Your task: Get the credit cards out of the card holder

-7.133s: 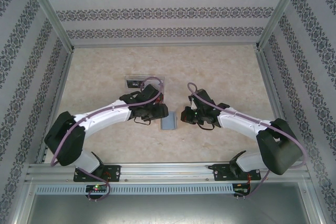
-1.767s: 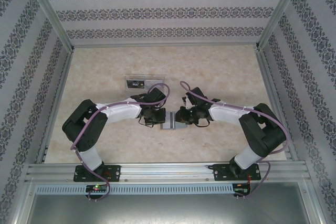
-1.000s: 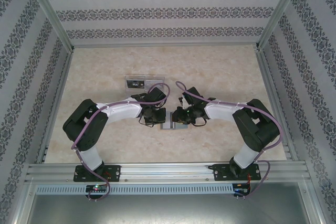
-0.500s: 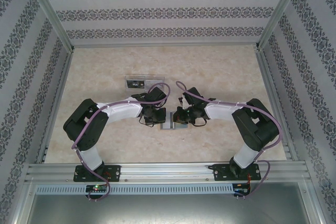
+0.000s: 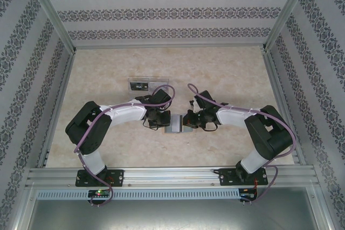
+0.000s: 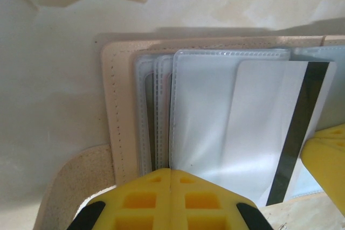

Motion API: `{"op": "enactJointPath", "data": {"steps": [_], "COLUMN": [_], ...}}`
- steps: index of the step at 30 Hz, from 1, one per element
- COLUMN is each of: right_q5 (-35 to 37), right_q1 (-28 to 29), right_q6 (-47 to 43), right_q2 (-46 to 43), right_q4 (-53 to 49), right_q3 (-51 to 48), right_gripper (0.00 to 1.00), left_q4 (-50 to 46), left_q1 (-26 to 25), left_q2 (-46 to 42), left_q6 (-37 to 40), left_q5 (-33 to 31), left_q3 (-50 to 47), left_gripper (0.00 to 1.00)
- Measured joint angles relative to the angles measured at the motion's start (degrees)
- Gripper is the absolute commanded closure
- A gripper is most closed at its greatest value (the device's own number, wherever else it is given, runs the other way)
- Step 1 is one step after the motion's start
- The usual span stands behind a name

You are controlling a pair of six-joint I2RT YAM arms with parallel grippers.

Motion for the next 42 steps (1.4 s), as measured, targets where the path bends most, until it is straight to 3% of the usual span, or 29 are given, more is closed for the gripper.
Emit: {"op": "enactJointPath", "data": {"steps": [8, 13, 19, 30, 34, 40, 42], "right_q5": [-0.57, -0.61, -0.57, 0.09, 0.31, 0.28, 0.28], "right_q1": [0.02, 0.02, -0.52, -6.14, -6.49, -6.49, -6.49], "right_q6": [0.02, -0.24, -0.61, -2.82, -3.21, -4.20, -4.59], "right_q2": [1.51, 1.73, 0.57, -10.49, -15.04, -19.56, -20.35], "right_q4": [0.26, 0.46, 0.37, -4.42, -6.10, -7.89, -8.37], "right_q3": [0.68, 0.72, 0.33, -4.92, -4.96, -3.82, -2.36], "right_gripper": [0.78, 1.00, 1.00, 1.00, 1.00, 1.00, 1.00], "left_q4": [-0.07, -0.07, -0.07, -0.48, -0.85, -2.82, -3.61], "left_q1": [0.02, 0.00, 0.00, -0.20, -0.31, -0.31, -0.28], "left_q2": [0.04, 0.04, 0.04, 0.04, 0.04, -1.51, -3.28], "left_q6": [0.02, 0.02, 0.02, 0.04, 0.00, -0.96, -1.55], "left_q5": [0.00, 0.00, 0.00, -0.24, -0.11, -0.48, -1.40], "left_q3": [0.04, 0.04, 0.04, 0.35, 0.85, 3.80, 5.44], "left_gripper": [0.98, 0.98, 0.98, 0.96, 0.90, 0.64, 0.60]}}
